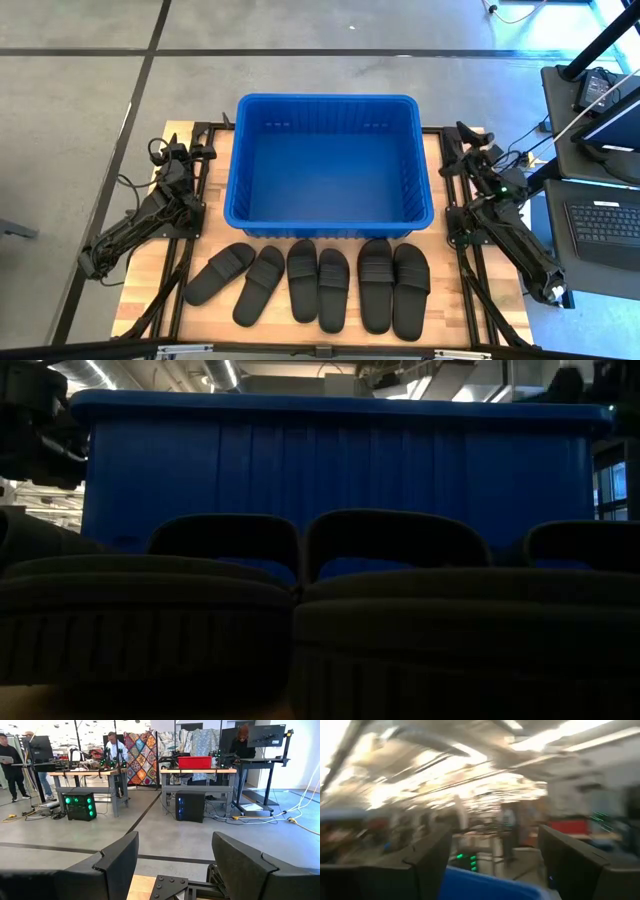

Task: Pick and place slides into bin
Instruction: Put the black slide into the blue bin

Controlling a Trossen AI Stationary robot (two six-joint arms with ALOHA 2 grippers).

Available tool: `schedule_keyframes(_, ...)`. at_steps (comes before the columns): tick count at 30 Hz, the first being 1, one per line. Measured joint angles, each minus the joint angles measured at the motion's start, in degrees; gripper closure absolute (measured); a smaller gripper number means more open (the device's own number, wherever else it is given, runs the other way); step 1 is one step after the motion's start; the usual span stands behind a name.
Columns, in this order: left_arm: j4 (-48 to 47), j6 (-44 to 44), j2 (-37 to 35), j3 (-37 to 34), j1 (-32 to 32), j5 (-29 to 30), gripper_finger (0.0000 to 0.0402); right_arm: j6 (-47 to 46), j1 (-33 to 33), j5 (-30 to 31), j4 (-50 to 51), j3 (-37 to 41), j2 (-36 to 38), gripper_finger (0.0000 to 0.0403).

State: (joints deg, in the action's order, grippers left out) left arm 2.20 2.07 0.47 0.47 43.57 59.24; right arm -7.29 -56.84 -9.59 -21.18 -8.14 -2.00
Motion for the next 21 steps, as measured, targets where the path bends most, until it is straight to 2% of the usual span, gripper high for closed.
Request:
schedule_keyframes(6, 0.0, 0.0, 0.0, 0.0, 0.0, 0.0, 0.0153, 6.0, 0.3, -10.5, 12.0, -16.7, -10.2, 0.0107)
schedule_keyframes(9, 0.0, 0.0, 0.0, 0.0, 0.0, 0.0, 0.0153, 9.0, 1.6, -16.3, 14.3, -26.4, -17.8, 0.0107)
schedule_keyframes(15, 0.0, -0.2, 0.0, 0.0, 0.0, -0.3, 0.0153, 9.3, 6.6, -26.6, 19.6, -44.5, -34.0, 0.0107)
schedule_keyframes(21, 0.0, -0.2, 0.0, 0.0, 0.0, -0.3, 0.0153, 12.0, 17.2, -27.7, 22.8, -54.2, -49.9, 0.0107)
